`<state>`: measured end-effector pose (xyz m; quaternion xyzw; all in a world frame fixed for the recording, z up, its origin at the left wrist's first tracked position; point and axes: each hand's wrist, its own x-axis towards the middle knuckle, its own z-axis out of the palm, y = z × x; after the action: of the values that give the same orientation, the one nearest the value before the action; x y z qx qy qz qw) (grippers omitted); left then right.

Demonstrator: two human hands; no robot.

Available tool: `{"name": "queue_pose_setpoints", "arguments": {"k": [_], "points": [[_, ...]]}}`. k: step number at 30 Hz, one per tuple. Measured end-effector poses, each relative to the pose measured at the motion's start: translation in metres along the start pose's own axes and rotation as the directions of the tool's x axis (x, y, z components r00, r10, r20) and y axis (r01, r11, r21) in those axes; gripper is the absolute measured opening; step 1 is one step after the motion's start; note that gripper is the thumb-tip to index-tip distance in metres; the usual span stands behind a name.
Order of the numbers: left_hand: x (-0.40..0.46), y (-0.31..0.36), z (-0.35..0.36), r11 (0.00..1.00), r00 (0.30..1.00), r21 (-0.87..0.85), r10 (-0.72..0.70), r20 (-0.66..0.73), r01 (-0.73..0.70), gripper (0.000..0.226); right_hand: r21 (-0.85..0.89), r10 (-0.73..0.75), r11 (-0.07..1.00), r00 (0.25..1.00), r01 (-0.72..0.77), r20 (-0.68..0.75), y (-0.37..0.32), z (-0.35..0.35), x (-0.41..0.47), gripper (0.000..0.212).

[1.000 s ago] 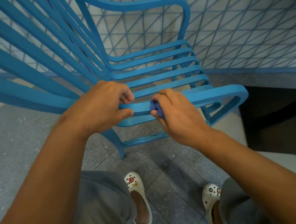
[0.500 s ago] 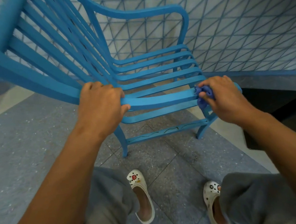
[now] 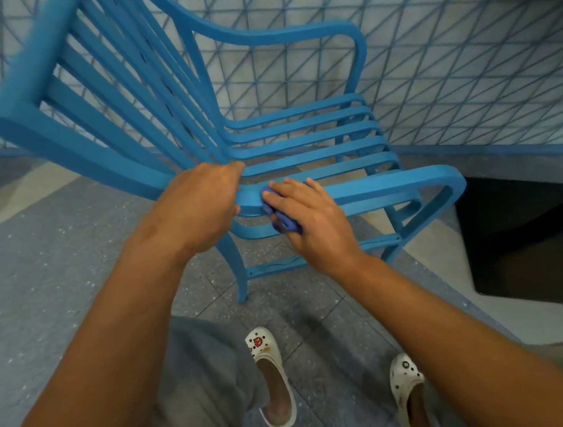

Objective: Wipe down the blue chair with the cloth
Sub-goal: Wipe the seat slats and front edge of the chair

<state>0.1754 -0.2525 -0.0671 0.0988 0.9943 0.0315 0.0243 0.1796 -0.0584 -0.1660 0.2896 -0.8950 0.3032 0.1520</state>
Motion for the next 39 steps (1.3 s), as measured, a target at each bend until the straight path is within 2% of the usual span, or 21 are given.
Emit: {"name": "queue_pose_setpoints", "arguments": {"k": [3, 8, 11, 13, 17, 20, 25, 31, 35, 39], "points": [[0.0, -0.001, 0.001, 1.0, 1.0, -0.026, -0.002, -0.003, 0.002, 0.034, -0.088, -0.1, 0.991, 0.993, 0.105, 0.062, 0.034, -0.023, -0.017, 0.045], [-0.001, -0.001, 0.002, 0.999, 1.0, -0.048, 0.012, -0.025, -0.013, 0.031, -0.152, -0.05, 0.987, 0.998, 0.054, 0.024, 0.066, -0.047, -0.043, 0.034], [0.0, -0.002, 0.003, 0.998, 1.0, -0.065, 0.011, -0.021, -0.012, 0.032, -0.07, 0.043, 0.997, 0.999, -0.045, -0.034, 0.049, -0.034, -0.037, 0.023], [0.0, -0.001, 0.002, 0.997, 1.0, -0.08, 0.001, -0.022, -0.003, 0.031, -0.033, 0.071, 0.997, 0.996, -0.073, -0.055, 0.029, -0.018, -0.022, 0.025], [0.0, 0.002, 0.001, 0.995, 1.0, -0.098, -0.01, -0.03, 0.007, 0.032, 0.001, -0.005, 1.0, 0.996, 0.005, -0.092, -0.012, 0.016, 0.008, 0.03], [0.001, 0.003, -0.001, 0.996, 1.0, -0.09, -0.016, 0.002, 0.016, 0.024, -0.029, -0.078, 0.997, 0.99, 0.076, -0.12, -0.007, 0.018, 0.011, 0.03], [-0.001, 0.006, -0.002, 0.996, 0.999, -0.081, -0.042, 0.007, 0.042, 0.035, -0.119, -0.117, 0.987, 0.991, 0.108, -0.067, 0.038, -0.012, -0.003, 0.025], [0.0, 0.007, -0.001, 0.996, 0.998, -0.074, -0.054, 0.014, 0.055, 0.037, -0.137, 0.072, 0.988, 0.997, -0.073, -0.011, 0.079, -0.054, -0.023, 0.02], [0.002, 0.006, -0.002, 0.989, 0.997, -0.129, -0.072, 0.028, 0.075, 0.047, -0.1, 0.126, 0.987, 0.992, -0.124, 0.019, 0.051, -0.041, -0.012, 0.017], [0.005, 0.006, -0.001, 0.988, 0.996, -0.127, -0.083, 0.033, 0.086, 0.05, -0.038, 0.059, 0.998, 0.995, -0.056, 0.08, 0.012, -0.016, 0.012, 0.022]]}}
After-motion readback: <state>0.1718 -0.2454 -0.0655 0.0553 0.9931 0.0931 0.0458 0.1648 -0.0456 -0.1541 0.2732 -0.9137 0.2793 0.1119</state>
